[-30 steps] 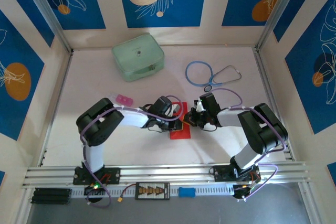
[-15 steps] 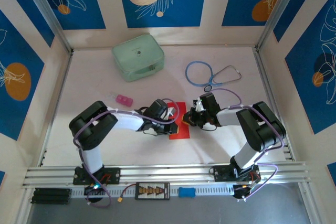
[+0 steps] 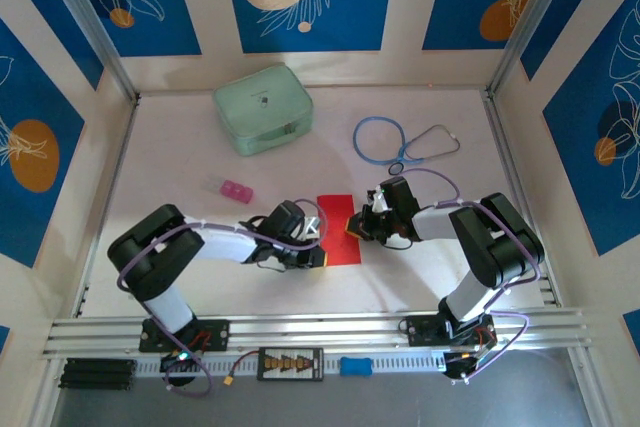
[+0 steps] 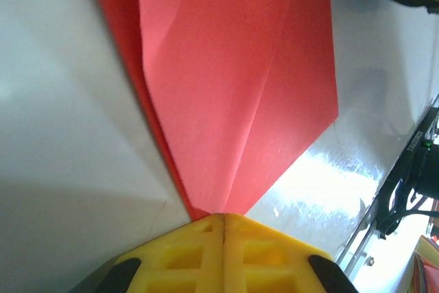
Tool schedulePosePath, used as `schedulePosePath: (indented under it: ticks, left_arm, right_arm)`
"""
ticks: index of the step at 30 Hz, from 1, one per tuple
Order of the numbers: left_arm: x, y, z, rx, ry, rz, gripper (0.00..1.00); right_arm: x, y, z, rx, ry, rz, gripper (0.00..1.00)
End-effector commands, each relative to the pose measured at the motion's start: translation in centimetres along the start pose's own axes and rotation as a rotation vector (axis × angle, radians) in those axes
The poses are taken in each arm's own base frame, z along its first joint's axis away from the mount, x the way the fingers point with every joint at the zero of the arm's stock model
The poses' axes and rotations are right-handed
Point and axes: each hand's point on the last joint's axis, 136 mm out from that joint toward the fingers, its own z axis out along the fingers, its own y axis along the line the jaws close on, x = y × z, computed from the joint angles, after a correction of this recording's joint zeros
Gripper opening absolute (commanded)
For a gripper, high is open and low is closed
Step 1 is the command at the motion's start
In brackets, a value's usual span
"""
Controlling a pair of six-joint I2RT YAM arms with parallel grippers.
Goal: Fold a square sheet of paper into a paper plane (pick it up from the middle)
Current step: Fold the triangle a second time at the center of the table.
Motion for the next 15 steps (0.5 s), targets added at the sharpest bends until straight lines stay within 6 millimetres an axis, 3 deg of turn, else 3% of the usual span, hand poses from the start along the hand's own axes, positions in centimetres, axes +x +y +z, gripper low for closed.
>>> schedulePosePath:
  ticks: [1,4,8,12,15]
  left_arm:
    - [2.9,2.5,-0.8,-0.077,0.08,-0.054,0.01]
    - [2.6,1.7,-1.8,-0.062,0.049,-0.028,0.01]
    - [0.7,-0.7,-3.4,-0.034,-0.032,0.038,0.01]
    - [-2.2,-2.7,-4.4,-0.039,-0.091,0.101,0.02]
    - [-4.4,-3.8,-4.4,-0.029,-0.109,0.122,0.03]
  right_arm:
    - [1.6,-5.0,0.1,0.185,0.021,0.075,0.0]
    - [1.4,-4.3,0.2,0.166,0.026,0.059,0.0]
    - [0.3,-1.4,-0.2,0.098,0.019,-0.012,0.03]
    - [-0.9,1.1,-2.1,0.105,-0.025,-0.086,0.14]
    - [-0.8,2.1,-3.9,0.106,-0.058,-0.11,0.23]
